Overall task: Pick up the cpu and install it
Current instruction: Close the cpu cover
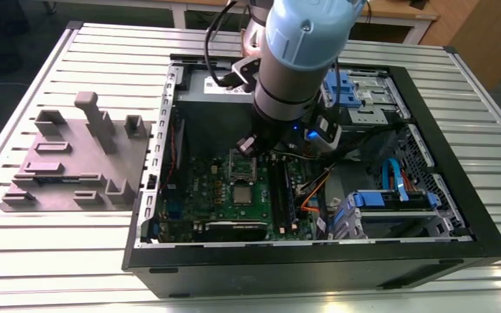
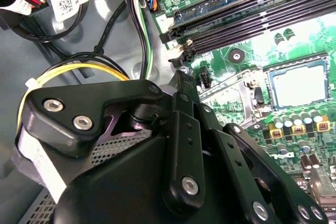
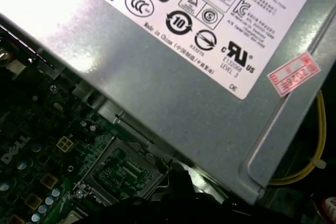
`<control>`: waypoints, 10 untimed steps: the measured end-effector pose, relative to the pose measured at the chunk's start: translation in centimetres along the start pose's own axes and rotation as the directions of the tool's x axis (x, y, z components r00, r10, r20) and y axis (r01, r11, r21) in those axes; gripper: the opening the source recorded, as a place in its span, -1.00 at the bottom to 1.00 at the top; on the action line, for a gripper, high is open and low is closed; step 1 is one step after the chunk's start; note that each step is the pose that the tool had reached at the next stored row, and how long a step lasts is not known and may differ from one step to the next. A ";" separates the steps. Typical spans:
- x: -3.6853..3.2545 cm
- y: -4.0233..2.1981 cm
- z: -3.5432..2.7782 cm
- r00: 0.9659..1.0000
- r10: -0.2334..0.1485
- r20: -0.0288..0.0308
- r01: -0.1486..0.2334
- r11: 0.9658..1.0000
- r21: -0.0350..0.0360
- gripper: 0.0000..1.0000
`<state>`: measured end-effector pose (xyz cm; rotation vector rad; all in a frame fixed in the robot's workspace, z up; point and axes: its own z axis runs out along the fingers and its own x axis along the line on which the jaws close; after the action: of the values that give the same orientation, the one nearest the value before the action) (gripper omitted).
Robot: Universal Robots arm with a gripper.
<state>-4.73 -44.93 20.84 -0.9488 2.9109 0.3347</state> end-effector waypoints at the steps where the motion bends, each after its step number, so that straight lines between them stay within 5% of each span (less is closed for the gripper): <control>1: -0.01 0.01 -0.07 1.000 0.000 -0.001 0.000 1.000 0.002 -0.80; 10: 0.01 0.11 -0.51 1.000 0.000 -0.008 0.000 1.000 0.010 -0.80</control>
<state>-4.80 -44.97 21.36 -0.9507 2.9167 0.3165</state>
